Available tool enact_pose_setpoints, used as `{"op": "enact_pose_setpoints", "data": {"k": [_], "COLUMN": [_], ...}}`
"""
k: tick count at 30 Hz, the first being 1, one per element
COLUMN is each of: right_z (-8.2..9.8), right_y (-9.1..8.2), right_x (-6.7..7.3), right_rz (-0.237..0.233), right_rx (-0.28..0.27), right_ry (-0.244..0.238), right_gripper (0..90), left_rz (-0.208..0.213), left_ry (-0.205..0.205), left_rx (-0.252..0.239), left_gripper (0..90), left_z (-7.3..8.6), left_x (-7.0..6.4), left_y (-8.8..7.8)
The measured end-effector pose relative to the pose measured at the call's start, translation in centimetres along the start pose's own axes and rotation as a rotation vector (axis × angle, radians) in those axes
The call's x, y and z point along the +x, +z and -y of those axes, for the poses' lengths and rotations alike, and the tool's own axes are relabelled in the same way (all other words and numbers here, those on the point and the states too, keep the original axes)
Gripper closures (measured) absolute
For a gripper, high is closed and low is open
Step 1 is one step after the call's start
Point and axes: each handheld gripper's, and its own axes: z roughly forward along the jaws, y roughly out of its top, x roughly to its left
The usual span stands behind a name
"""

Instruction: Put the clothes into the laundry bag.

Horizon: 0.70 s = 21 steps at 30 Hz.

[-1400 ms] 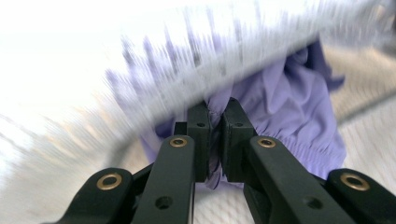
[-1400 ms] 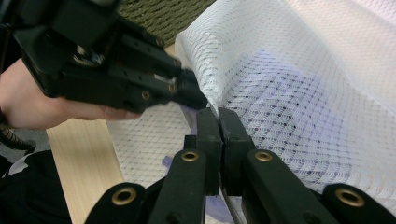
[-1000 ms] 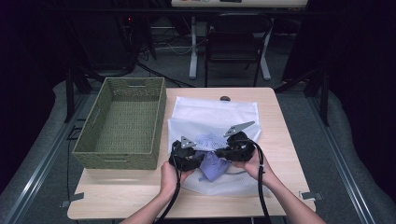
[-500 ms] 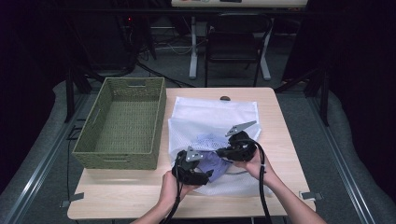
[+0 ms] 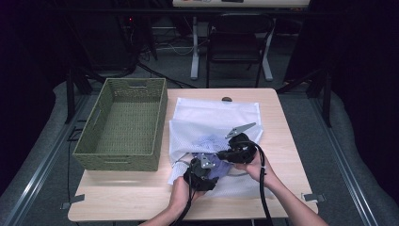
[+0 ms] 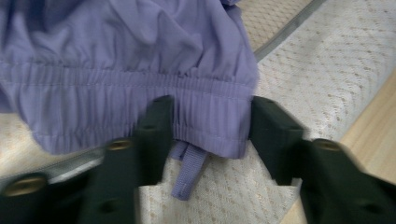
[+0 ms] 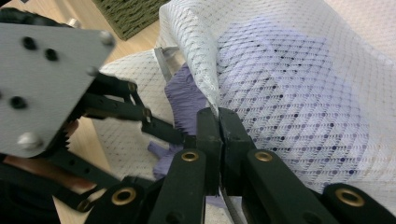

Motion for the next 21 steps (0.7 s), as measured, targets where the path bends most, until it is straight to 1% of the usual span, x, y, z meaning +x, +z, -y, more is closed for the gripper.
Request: {"op": "enact_pose_setpoints", "data": {"k": [1,3,4,6,7,11,12,17,20,21], "right_z": [0.0,-0.1,-0.1,-0.2,-0.2,-0.2,-0.2,-0.2,-0.2,-0.2], "right_y": [0.0,-0.1,-0.1,-0.2,-0.3,-0.2,-0.2,-0.2,-0.3,-0.4], "right_x": [0.0,0.1,0.1,0.3,0.3,0.3,0.3,0.3,0.3,0.3], "right_rz": [-0.003,-0.005,-0.005,-0.007,-0.008,-0.011,-0.009,-0.009,-0.011,-0.011], "right_rx": [0.004,-0.006,-0.007,-0.008,-0.012,-0.017,-0.018,-0.013,-0.014,-0.014], "right_ry": [-0.006,-0.003,-0.010,-0.006,-0.009,-0.008,-0.007,-0.008,-0.011,-0.011], "right_gripper": [88.9,88.9,88.9,88.9,88.9,88.9,88.9,88.9,88.9,88.9], "left_rz": [-0.003,0.000,0.000,0.001,0.009,0.014,0.017,0.016,0.017,0.009], "left_ry": [0.013,0.018,0.021,0.011,0.002,-0.002,-0.008,-0.021,-0.045,-0.045], "left_rx": [0.005,0.000,0.000,-0.012,-0.015,-0.026,-0.031,-0.053,-0.066,-0.075], "left_gripper": [64.5,72.4,76.2,81.4,82.6,83.3,83.4,83.7,83.8,83.8], "left_z": [0.0,0.1,0.0,0.1,0.1,0.0,-0.1,-0.3,-0.4,-0.4], "left_x": [0.0,0.0,0.1,0.3,0.4,0.7,0.8,1.4,1.8,1.9], "left_y": [0.1,0.2,0.2,0.3,0.4,0.2,0.2,-0.1,-0.3,-0.4]}}
